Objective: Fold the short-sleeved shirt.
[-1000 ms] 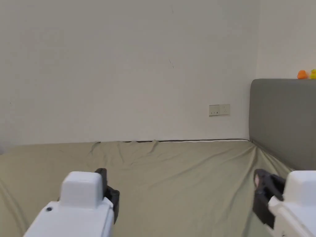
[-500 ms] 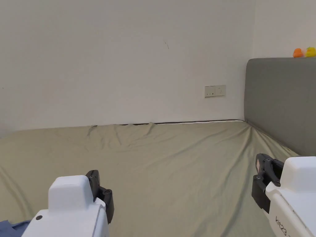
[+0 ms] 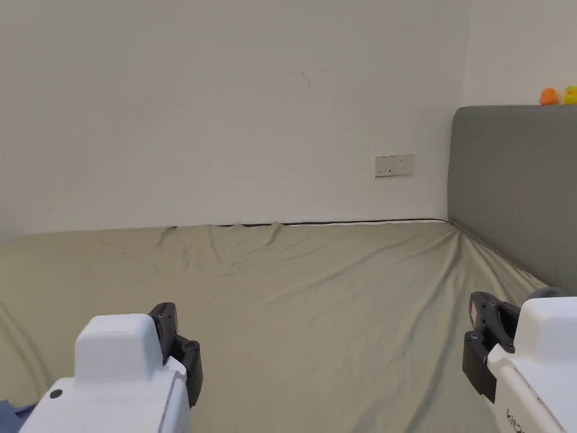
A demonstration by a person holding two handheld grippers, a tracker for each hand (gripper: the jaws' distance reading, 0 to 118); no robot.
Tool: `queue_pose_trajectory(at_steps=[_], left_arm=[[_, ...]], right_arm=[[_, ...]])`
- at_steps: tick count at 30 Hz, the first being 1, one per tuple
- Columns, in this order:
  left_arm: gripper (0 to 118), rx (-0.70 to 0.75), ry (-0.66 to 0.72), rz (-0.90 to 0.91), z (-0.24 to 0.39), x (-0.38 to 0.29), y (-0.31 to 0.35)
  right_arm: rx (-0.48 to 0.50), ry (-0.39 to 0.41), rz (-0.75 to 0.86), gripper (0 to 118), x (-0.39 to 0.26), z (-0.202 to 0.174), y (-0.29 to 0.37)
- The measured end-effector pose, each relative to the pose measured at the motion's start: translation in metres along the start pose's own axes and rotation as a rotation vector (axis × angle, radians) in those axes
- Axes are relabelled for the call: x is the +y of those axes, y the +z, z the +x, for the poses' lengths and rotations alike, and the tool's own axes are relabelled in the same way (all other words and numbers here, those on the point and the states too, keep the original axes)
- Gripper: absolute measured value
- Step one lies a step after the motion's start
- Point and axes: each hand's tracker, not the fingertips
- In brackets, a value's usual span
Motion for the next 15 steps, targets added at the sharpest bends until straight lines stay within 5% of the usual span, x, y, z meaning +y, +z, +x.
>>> queue_pose_trajectory(at_steps=[10, 15], left_arm=[[0, 0.013, 0.01, -0.015, -0.014, -0.001, 0.004], [0, 0.145, 0.001, -0.037, -0.049, -0.005, 0.016]], right_arm=[[0.018, 0.006, -0.006, 0, 0.0, -0.007, -0.007], [0.118, -0.032, -0.017, 0, -0.003, -0.037, -0.02]])
